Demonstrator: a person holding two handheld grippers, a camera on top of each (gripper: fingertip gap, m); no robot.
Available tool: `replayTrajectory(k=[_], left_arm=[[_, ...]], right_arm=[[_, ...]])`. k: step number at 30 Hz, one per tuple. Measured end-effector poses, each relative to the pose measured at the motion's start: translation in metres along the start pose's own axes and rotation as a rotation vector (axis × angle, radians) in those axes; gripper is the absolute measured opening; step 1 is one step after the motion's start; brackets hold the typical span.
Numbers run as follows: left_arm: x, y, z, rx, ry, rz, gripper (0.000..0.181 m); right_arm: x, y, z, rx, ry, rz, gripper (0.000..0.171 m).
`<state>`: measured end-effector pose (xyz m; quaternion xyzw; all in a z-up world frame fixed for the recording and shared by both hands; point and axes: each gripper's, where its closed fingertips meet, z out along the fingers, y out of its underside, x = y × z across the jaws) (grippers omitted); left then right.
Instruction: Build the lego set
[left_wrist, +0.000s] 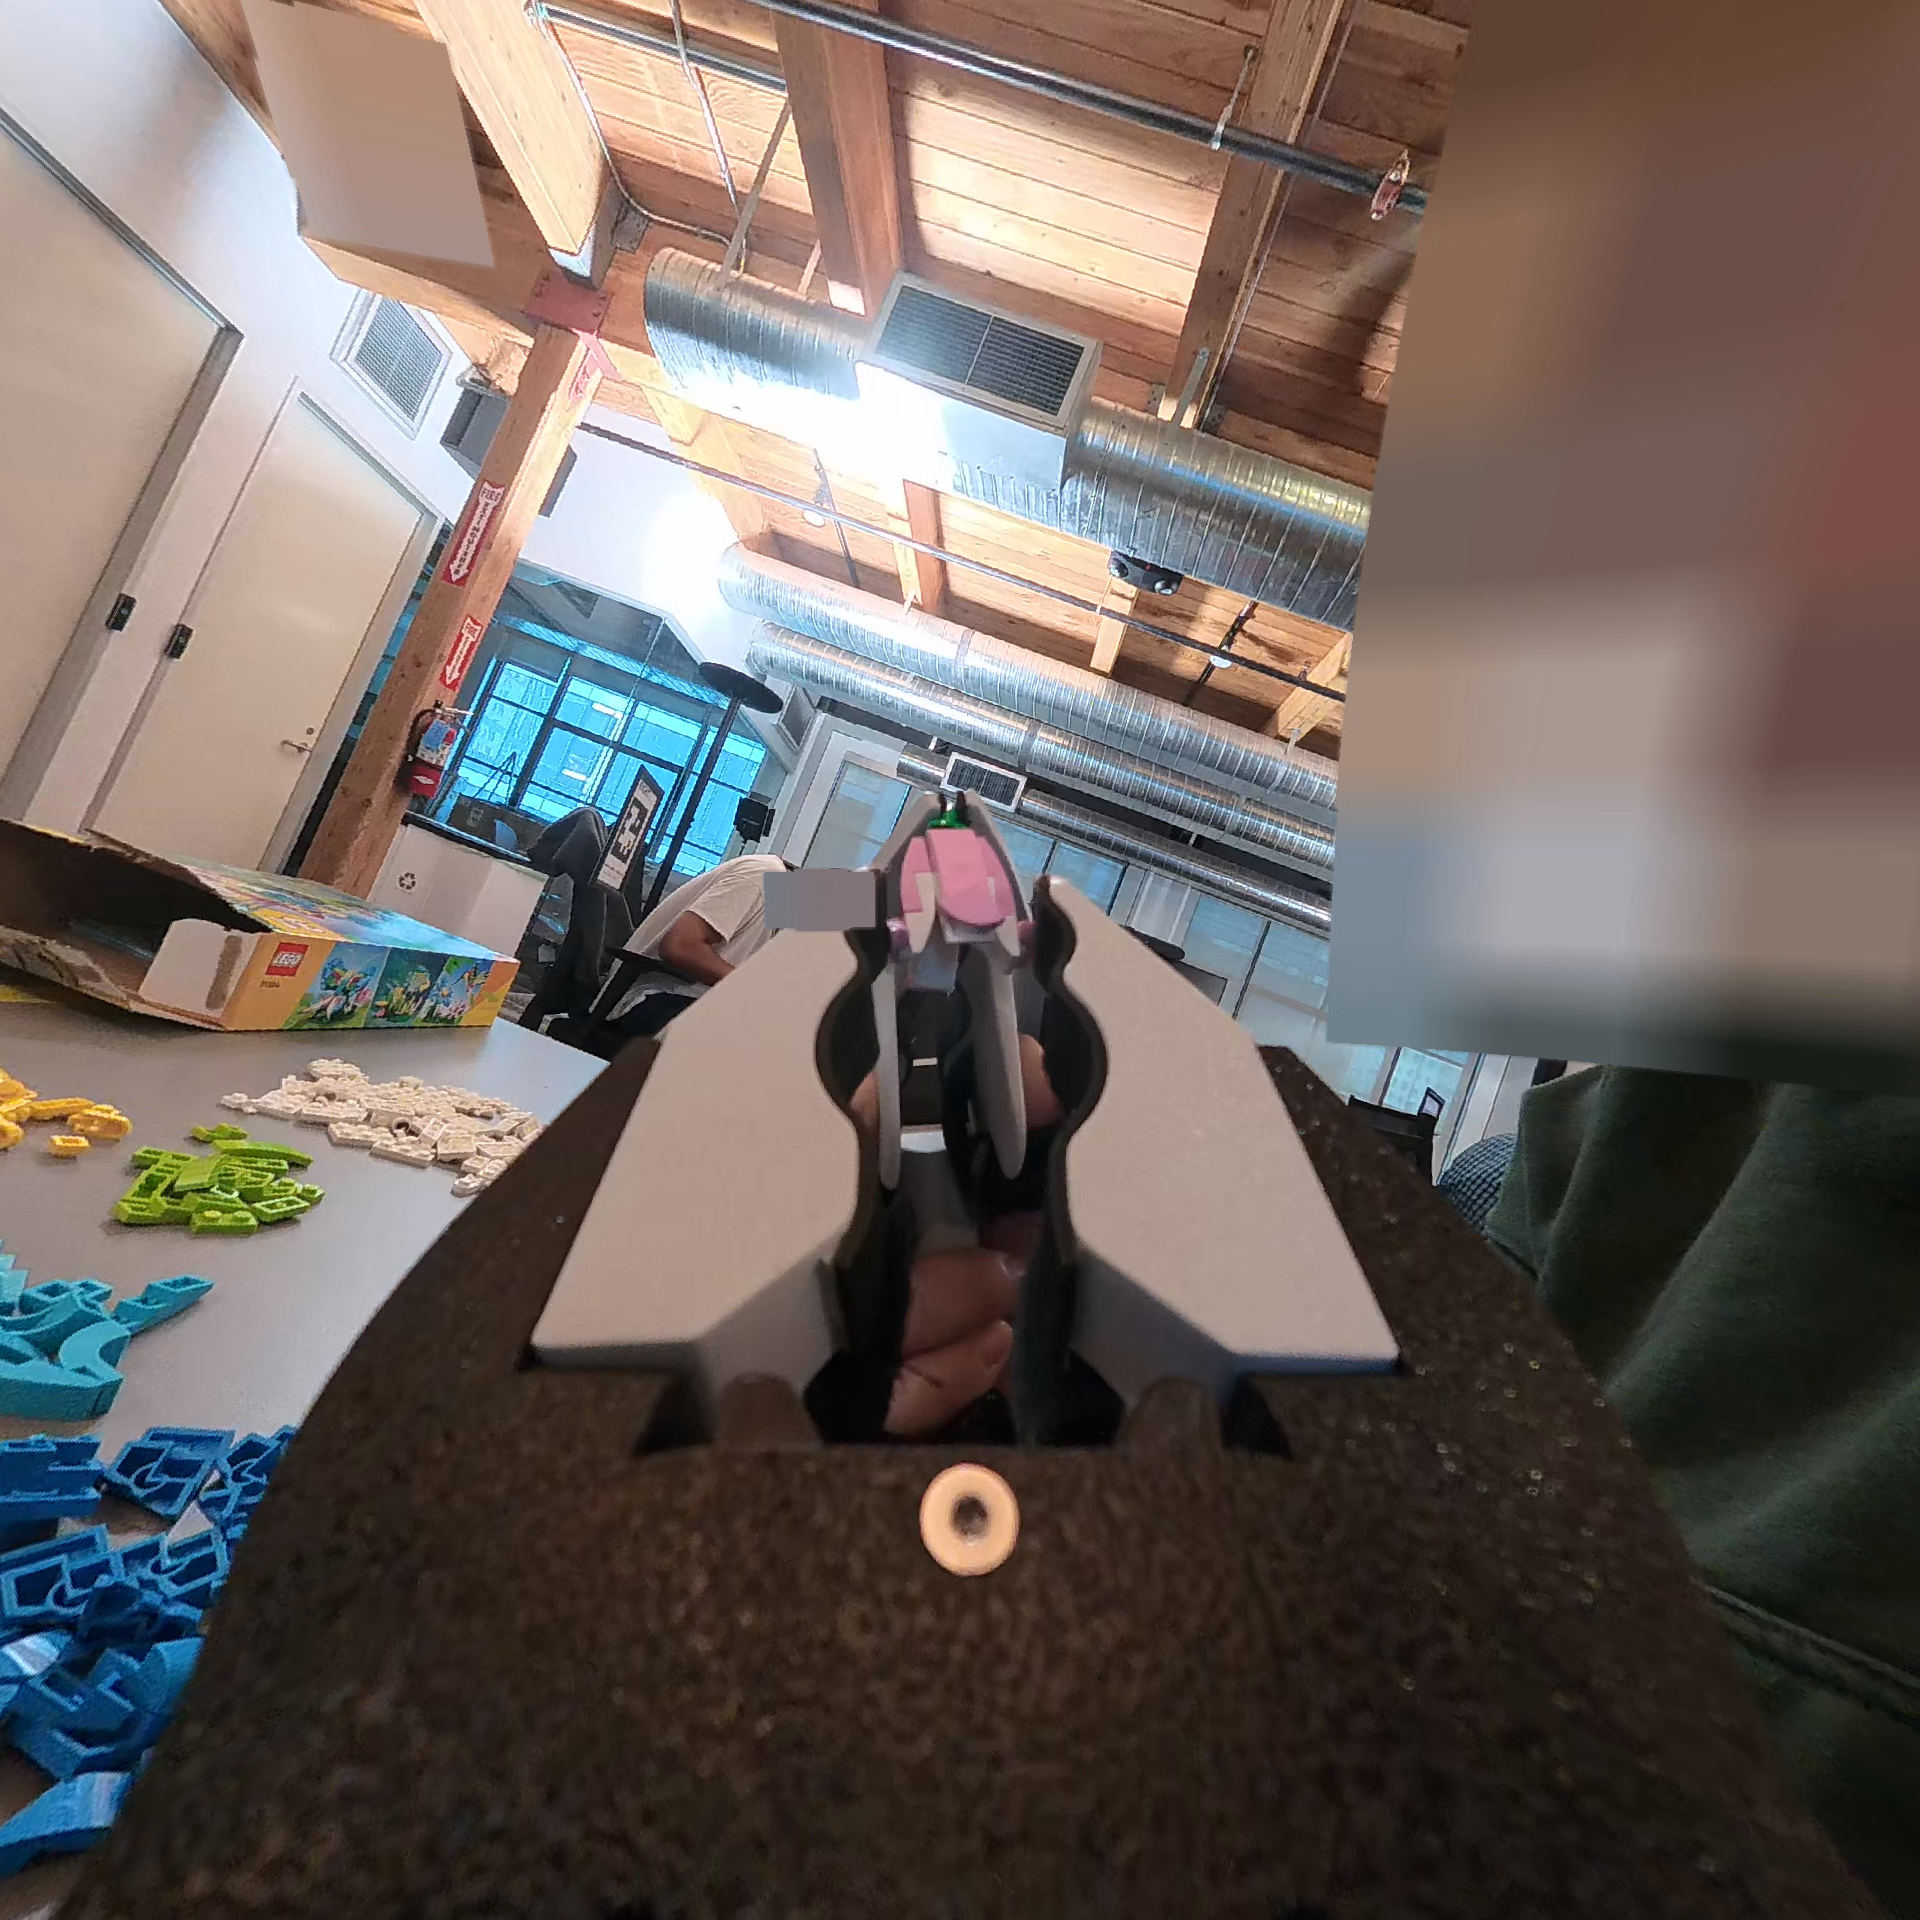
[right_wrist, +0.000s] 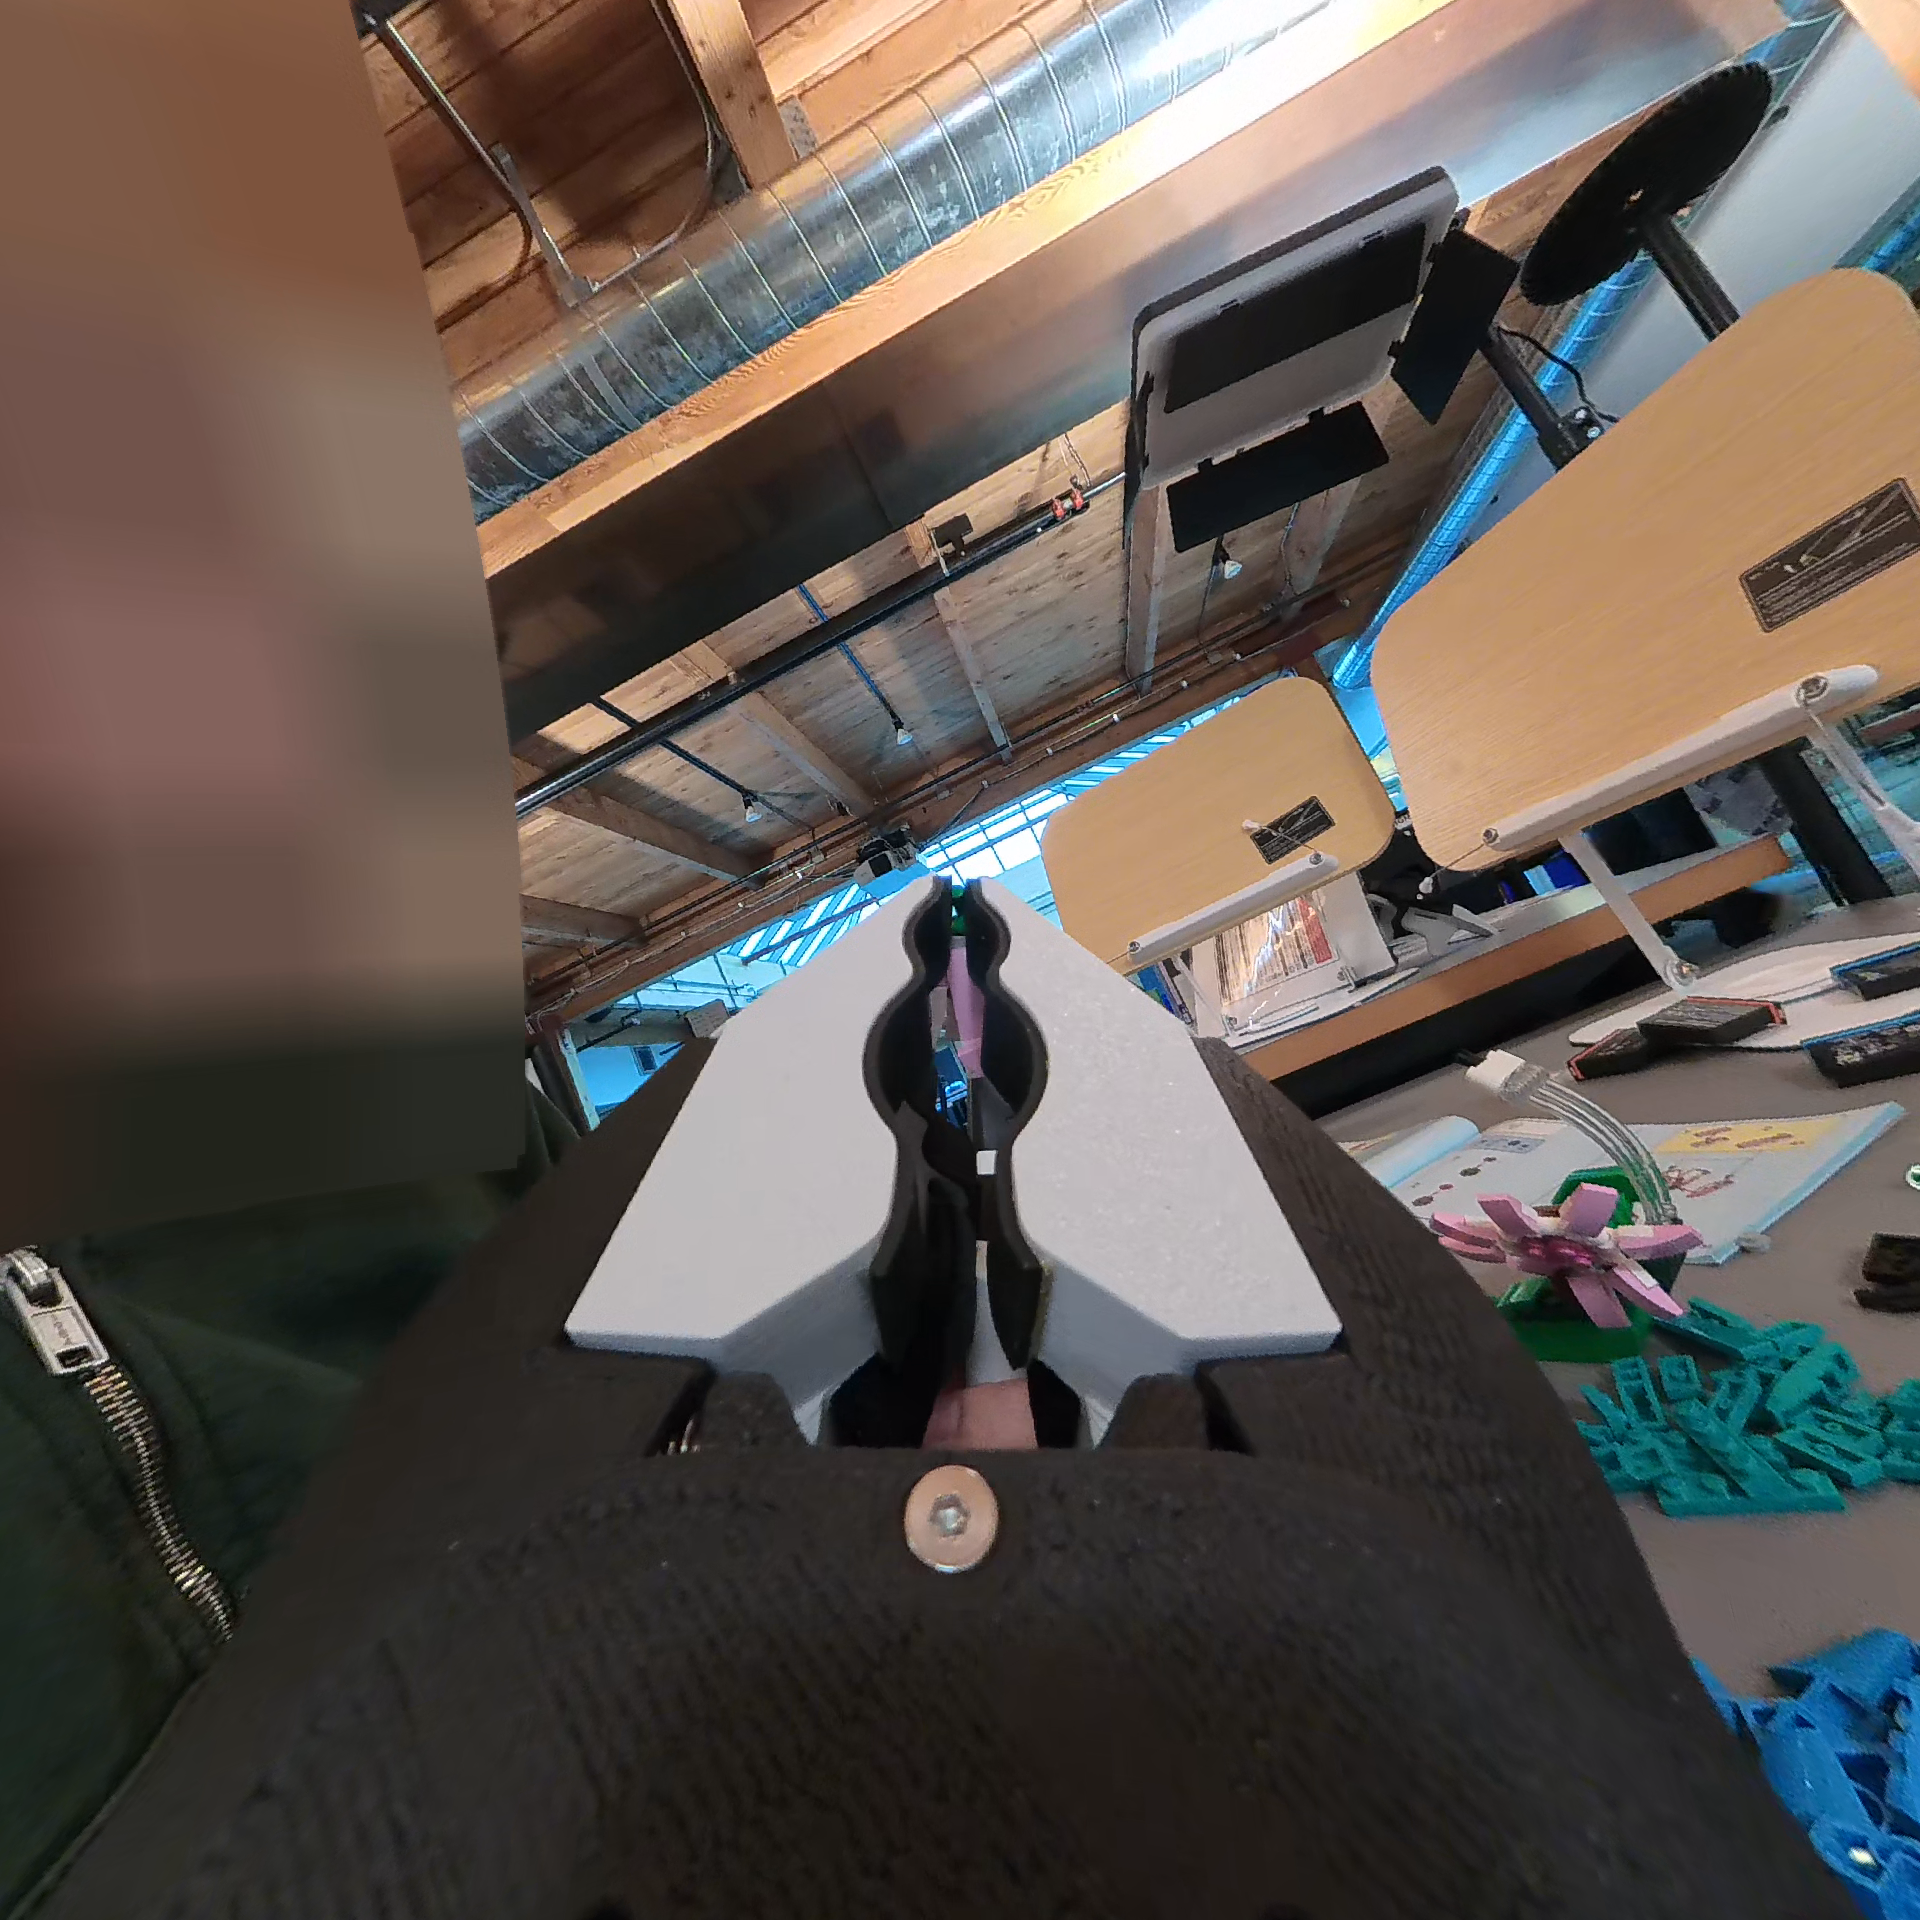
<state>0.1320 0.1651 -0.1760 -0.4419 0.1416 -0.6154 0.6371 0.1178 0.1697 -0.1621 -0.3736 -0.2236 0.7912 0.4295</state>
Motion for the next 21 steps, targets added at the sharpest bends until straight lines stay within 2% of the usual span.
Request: replayTrajectory(k=[21], left_arm=[[0.0022,0.0038,0.0007,-0.081,-0.037,0.161,0.025]], right_arm=[[-0.0047,0.0015,-0.0006,-0.092,-0.009,0.033,0.001]])
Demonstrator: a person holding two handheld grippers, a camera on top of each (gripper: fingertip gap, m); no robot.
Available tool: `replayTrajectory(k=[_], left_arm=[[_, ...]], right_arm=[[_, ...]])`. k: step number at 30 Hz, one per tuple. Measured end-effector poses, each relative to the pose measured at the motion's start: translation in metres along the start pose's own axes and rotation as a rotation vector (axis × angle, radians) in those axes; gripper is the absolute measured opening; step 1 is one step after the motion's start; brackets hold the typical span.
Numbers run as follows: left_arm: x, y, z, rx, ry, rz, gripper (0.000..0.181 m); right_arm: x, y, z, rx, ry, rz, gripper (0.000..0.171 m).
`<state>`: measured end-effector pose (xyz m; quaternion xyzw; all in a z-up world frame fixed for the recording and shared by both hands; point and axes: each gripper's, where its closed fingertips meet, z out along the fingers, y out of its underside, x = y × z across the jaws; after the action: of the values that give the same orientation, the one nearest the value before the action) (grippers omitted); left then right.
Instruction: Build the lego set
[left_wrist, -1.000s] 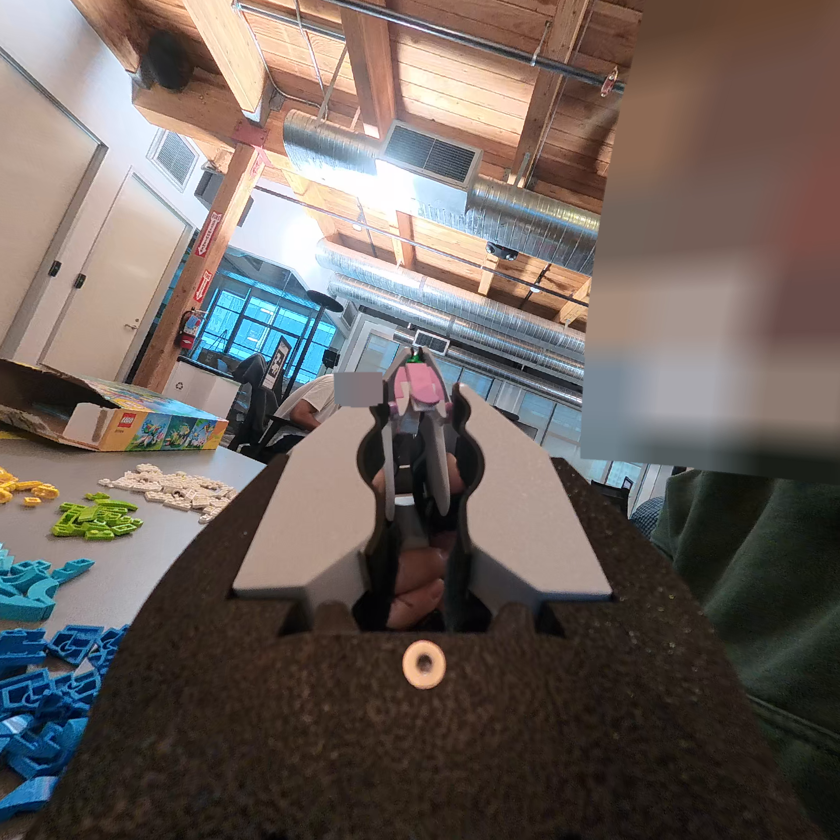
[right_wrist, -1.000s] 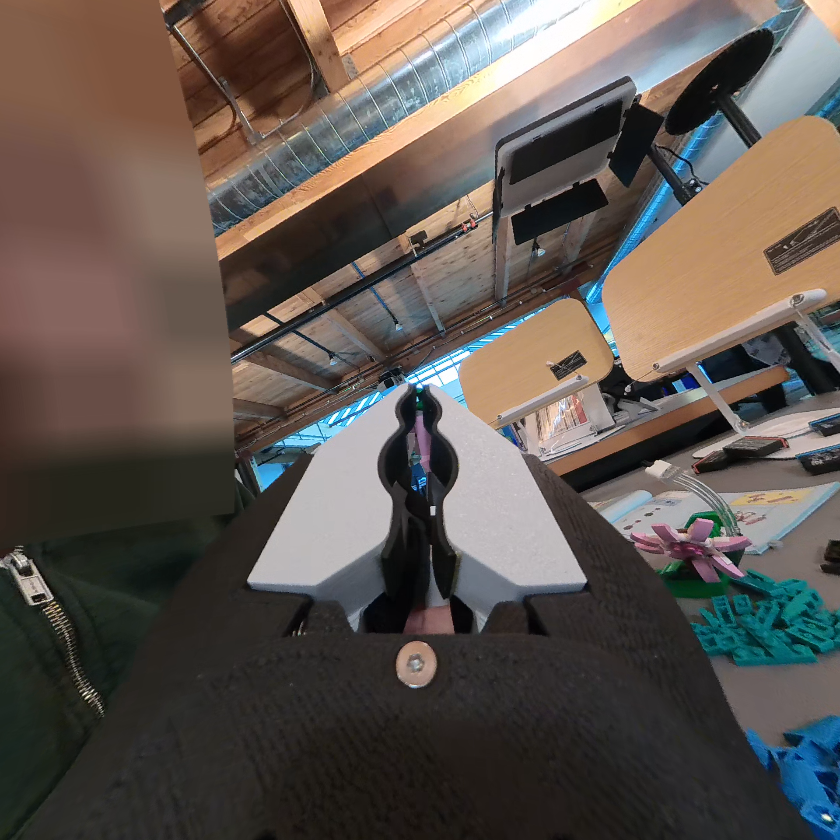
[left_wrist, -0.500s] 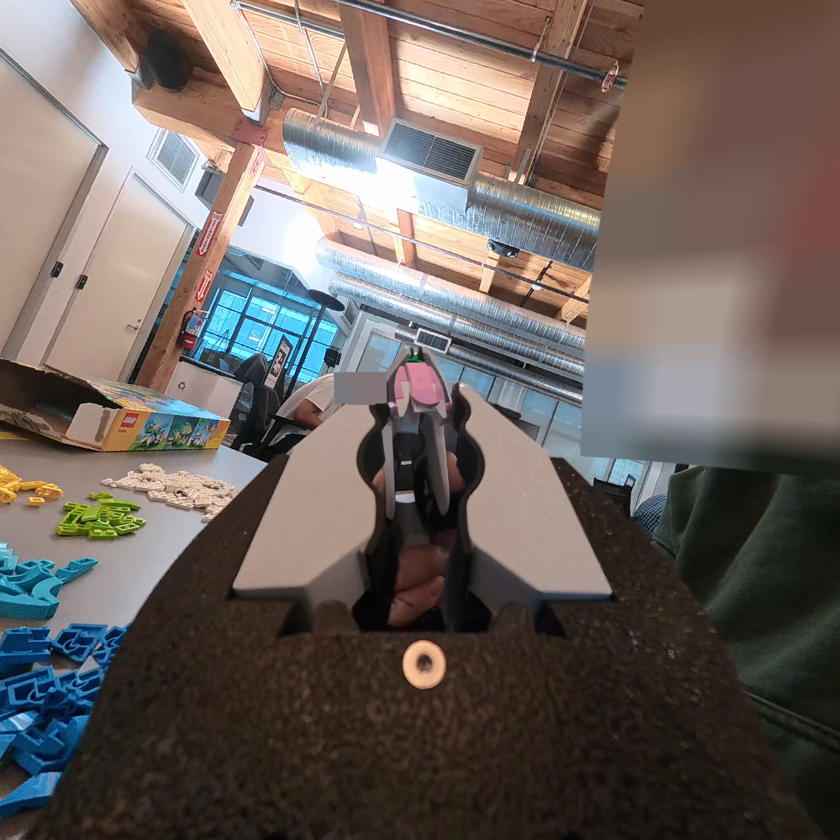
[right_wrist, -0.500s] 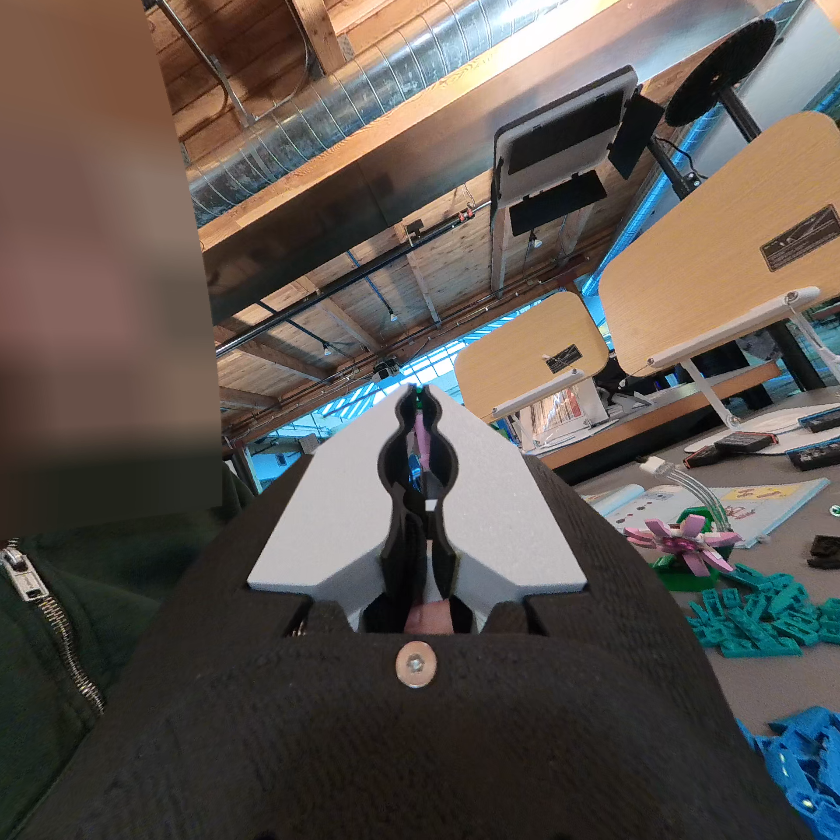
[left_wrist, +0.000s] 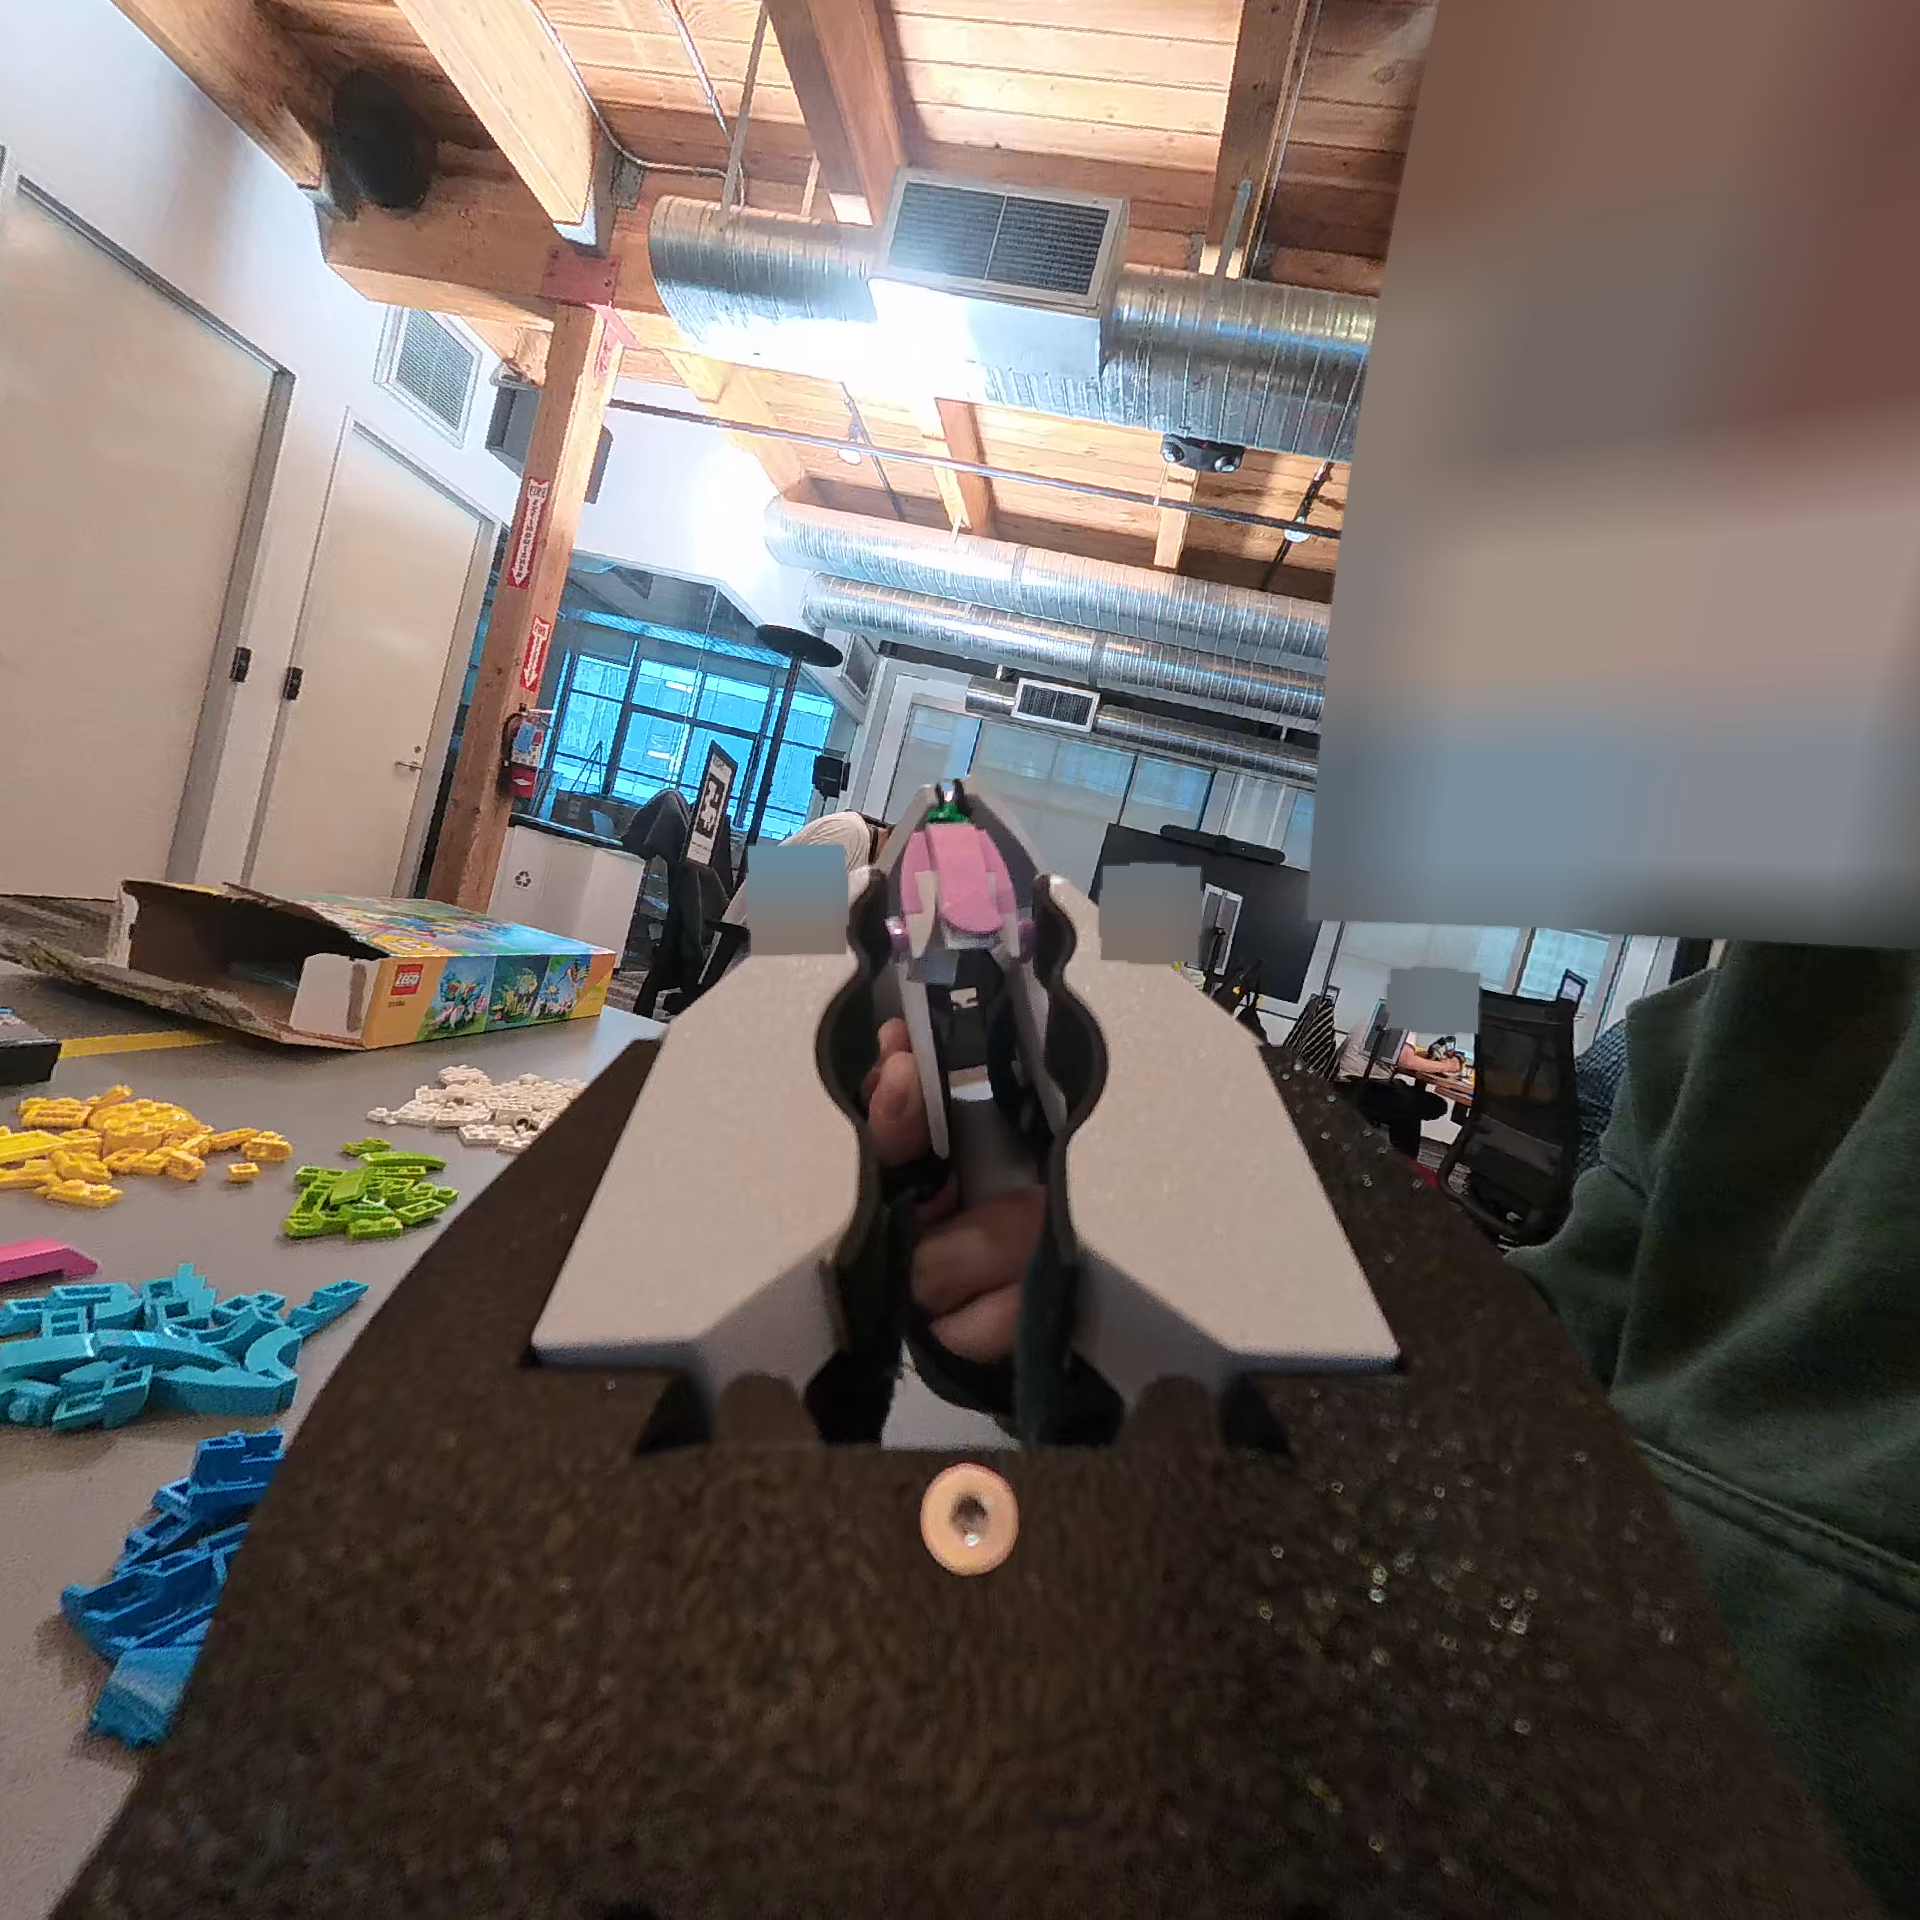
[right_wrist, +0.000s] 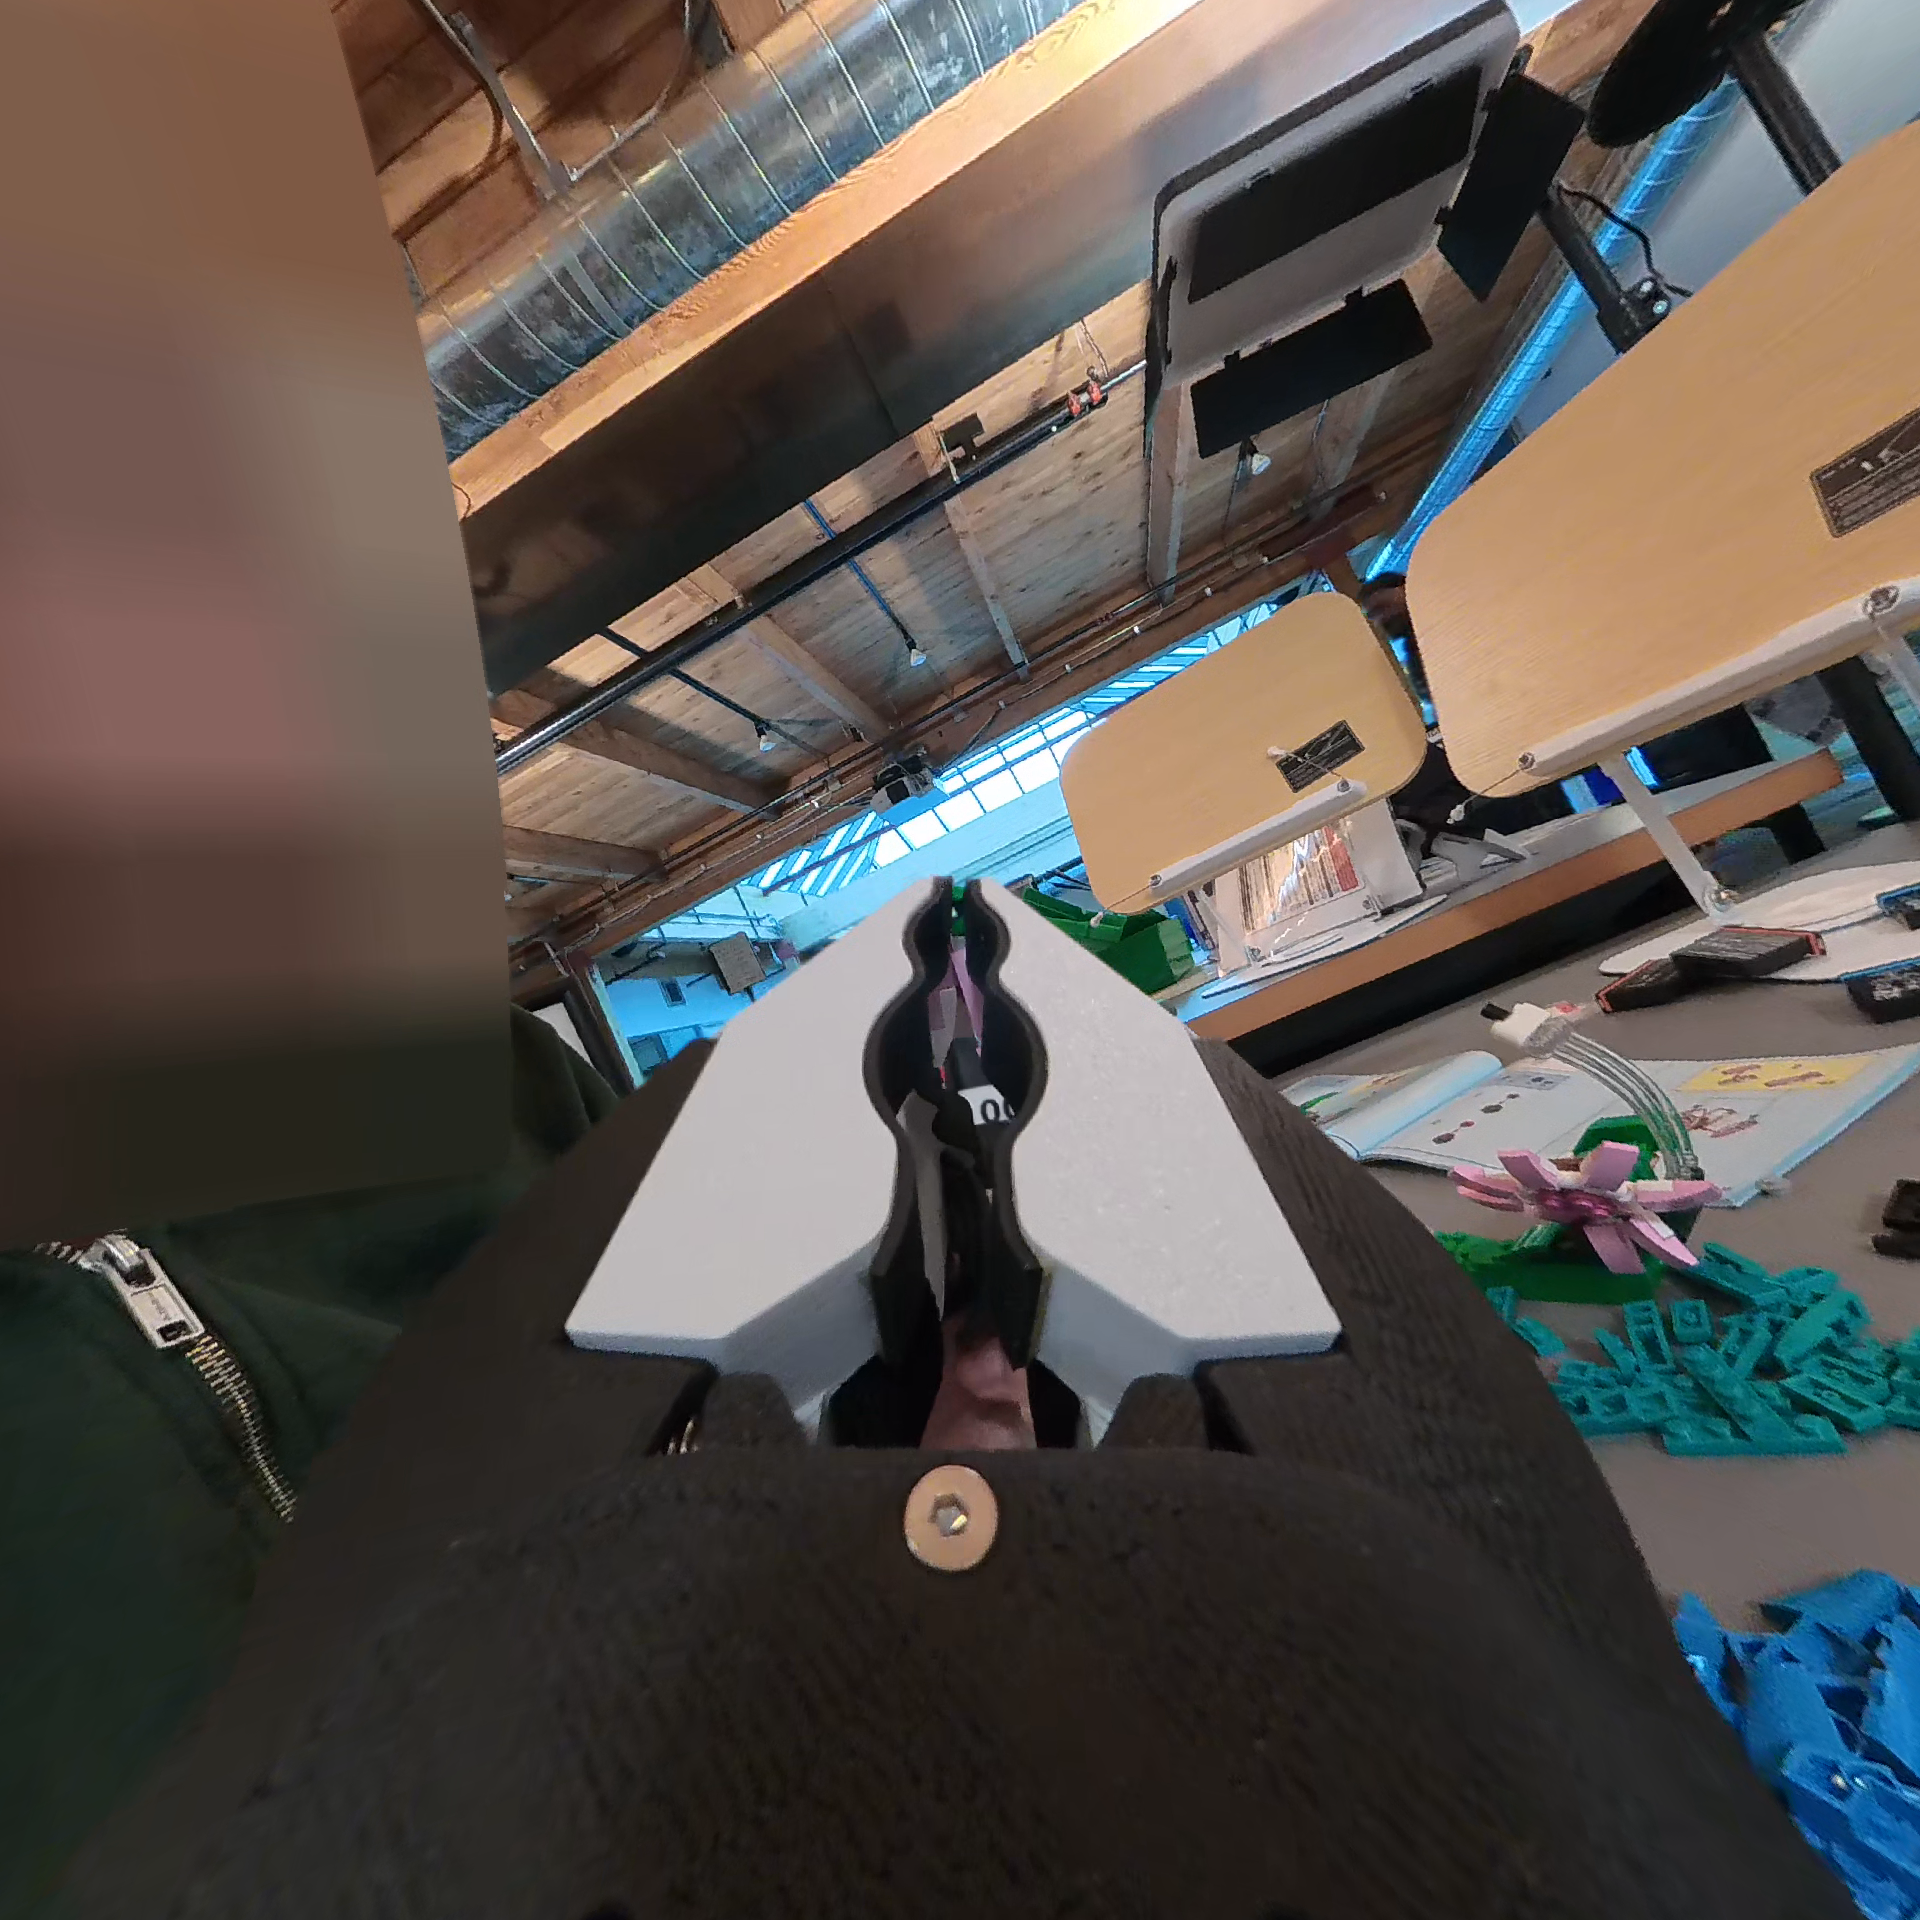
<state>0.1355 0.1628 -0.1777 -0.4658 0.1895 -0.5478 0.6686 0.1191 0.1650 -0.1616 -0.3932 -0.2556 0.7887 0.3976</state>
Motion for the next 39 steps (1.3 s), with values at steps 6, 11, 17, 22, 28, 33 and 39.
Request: replayTrajectory(k=[6,11,17,22,28,33,39], left_arm=[[0.002,0.002,0.001,-0.012,0.006,0.017,0.025],[0.006,-0.001,0.003,-0.007,0.02,0.037,0.025],[0.009,-0.001,0.003,-0.003,0.032,0.043,0.025],[0.008,-0.002,0.002,0.004,0.03,0.042,0.025],[0.008,-0.002,0.001,0.003,0.026,0.045,0.025],[0.008,-0.001,0.001,0.006,0.026,0.045,0.025],[0.008,-0.002,0.0,0.013,0.026,0.044,0.025]], right_arm=[[-0.003,-0.001,0.0,-0.003,-0.006,-0.033,0.001],[-0.007,-0.004,0.0,0.028,-0.031,-0.022,0.001],[-0.011,-0.004,0.0,0.021,-0.041,-0.049,0.001],[-0.009,-0.003,0.0,0.012,-0.034,-0.037,0.001],[-0.008,-0.002,0.001,0.014,-0.053,0.019,0.001],[-0.009,-0.001,0.001,0.011,-0.058,0.026,0.001],[-0.008,0.0,0.002,0.008,-0.055,0.024,0.001]])
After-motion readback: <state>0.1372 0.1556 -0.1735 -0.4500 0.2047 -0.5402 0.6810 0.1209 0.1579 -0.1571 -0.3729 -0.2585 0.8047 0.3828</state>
